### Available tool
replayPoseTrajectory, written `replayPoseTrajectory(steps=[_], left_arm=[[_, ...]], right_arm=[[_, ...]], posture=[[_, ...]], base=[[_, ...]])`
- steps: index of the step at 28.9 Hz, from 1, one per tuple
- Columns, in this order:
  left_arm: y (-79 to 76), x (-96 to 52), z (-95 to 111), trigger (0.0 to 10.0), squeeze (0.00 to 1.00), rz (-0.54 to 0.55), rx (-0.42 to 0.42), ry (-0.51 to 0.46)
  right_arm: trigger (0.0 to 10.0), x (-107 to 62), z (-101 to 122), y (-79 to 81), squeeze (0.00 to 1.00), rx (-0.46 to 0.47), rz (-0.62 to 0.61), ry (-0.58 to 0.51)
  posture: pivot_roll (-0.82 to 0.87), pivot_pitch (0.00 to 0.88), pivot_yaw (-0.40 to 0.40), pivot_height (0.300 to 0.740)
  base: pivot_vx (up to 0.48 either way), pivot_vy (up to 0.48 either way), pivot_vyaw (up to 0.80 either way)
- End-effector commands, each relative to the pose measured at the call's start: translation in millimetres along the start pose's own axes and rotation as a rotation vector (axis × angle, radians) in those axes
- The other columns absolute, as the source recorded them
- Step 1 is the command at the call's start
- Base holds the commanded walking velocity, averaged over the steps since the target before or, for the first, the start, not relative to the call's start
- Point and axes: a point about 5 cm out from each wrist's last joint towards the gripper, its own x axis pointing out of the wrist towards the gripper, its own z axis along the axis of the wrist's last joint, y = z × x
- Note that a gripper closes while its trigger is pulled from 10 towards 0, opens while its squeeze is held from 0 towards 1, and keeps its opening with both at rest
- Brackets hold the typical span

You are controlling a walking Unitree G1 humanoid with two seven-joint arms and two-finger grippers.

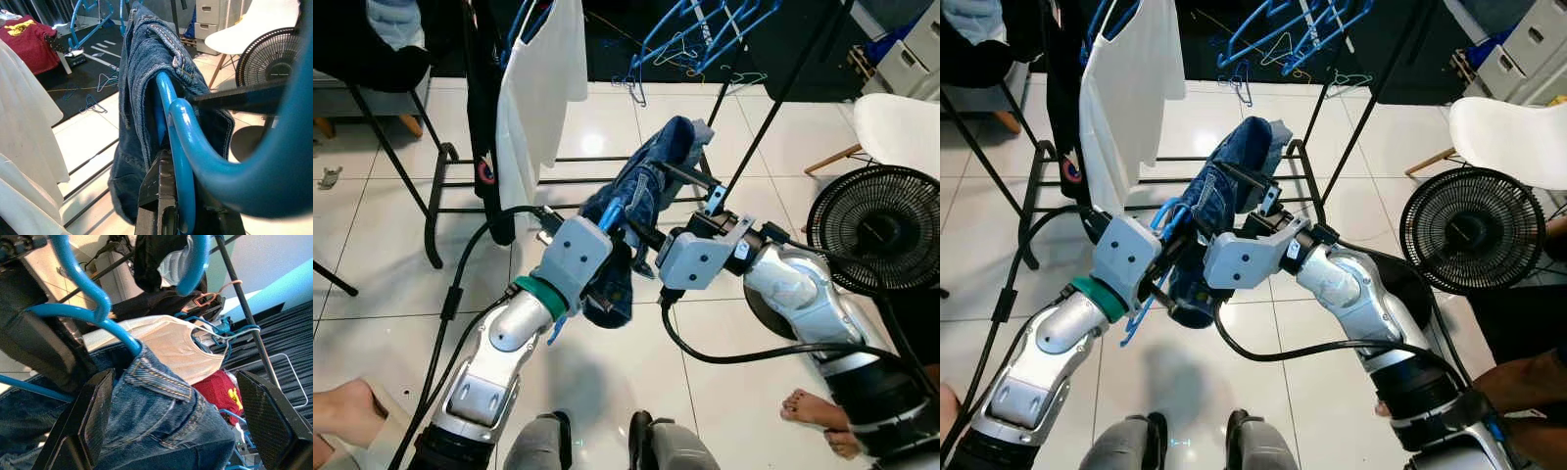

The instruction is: Hang hanger

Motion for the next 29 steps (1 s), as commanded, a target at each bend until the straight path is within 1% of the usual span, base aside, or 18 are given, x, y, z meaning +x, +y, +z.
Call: replayPoseTrajectory(steps=[1,3,5,8,11,18,19,21,22,25,26,28,29], left_arm=[[-2.9,3.3,14.9,10.0,0.0,-0.019,-0.001,-0.078],[-2.9,3.3,15.4,10.0,0.0,-0.02,-0.001,-0.08],[-3.7,3.2,16.6,10.0,0.0,-0.022,-0.003,-0.085],[-3.8,3.2,16.8,10.0,0.0,-0.022,-0.003,-0.085],[-5.1,3.1,18.1,10.0,0.0,-0.027,-0.006,-0.09],[-5.8,2.8,18.5,10.0,0.0,-0.031,-0.008,-0.092],[-6.2,2.5,18.5,10.0,0.0,-0.034,-0.01,-0.092],[-6.2,2.5,18.5,10.0,0.0,-0.034,-0.01,-0.092],[-6.5,2.1,18.6,10.0,0.0,-0.037,-0.012,-0.092],[-7.0,1.7,18.7,10.0,0.0,-0.04,-0.012,-0.091],[-7.5,1.2,18.6,10.0,0.0,-0.046,-0.012,-0.091],[-8.5,0.3,18.4,10.0,0.0,-0.057,-0.01,-0.089],[-8.5,0.3,18.4,10.0,0.0,-0.057,-0.01,-0.089]], right_arm=[[10.0,0.8,-1.4,8.3,0.0,-0.009,0.045,-0.009],[10.0,2.1,-2.1,10.4,0.0,0.001,0.057,-0.016],[10.0,6.1,-1.5,12.9,0.0,0.032,0.06,-0.038],[10.0,6.8,-1.5,13.4,0.0,0.033,0.057,-0.044],[10.0,13.4,-2.1,12.8,0.0,-0.012,0.02,-0.068],[10.0,18.4,-2.8,9.2,0.0,-0.044,-0.023,-0.084],[9.6,20.9,-3.3,7.7,0.0,-0.063,-0.044,-0.087],[9.6,20.9,-3.3,7.7,0.0,-0.063,-0.044,-0.087],[7.8,23.6,-4.7,8.8,0.0,-0.072,-0.045,-0.088],[7.6,25.8,-6.2,11.5,0.0,-0.073,-0.04,-0.084],[0.0,27.6,-7.8,16.2,0.0,-0.069,-0.031,-0.081],[0.0,29.4,-9.5,25.6,0.0,-0.064,-0.016,-0.078],[0.0,29.4,-9.5,25.6,0.0,-0.064,-0.016,-0.078]], posture=[[0.04,0.125,-0.014,0.733],[0.04,0.125,-0.015,0.733],[0.04,0.124,-0.015,0.733],[0.04,0.124,-0.015,0.733],[0.05,0.123,-0.016,0.733],[0.05,0.123,-0.015,0.733],[0.05,0.123,-0.015,0.733],[0.05,0.123,-0.015,0.733],[0.05,0.124,-0.016,0.733],[0.06,0.124,-0.017,0.733],[0.06,0.124,-0.017,0.733],[0.06,0.124,-0.018,0.733],[0.06,0.124,-0.018,0.733]], base=[[0.0,0.0,0.0],[0.0,0.0,0.0],[0.0,0.0,0.0],[0.0,0.0,0.0],[0.0,0.0,0.0],[0.0,0.0,0.0],[0.0,0.0,0.0],[0.0,0.0,0.0],[0.0,0.0,0.0],[0.0,0.0,0.0],[0.0,0.0,0.0],[0.0,0.0,0.0],[0.0,0.0,0.0]])
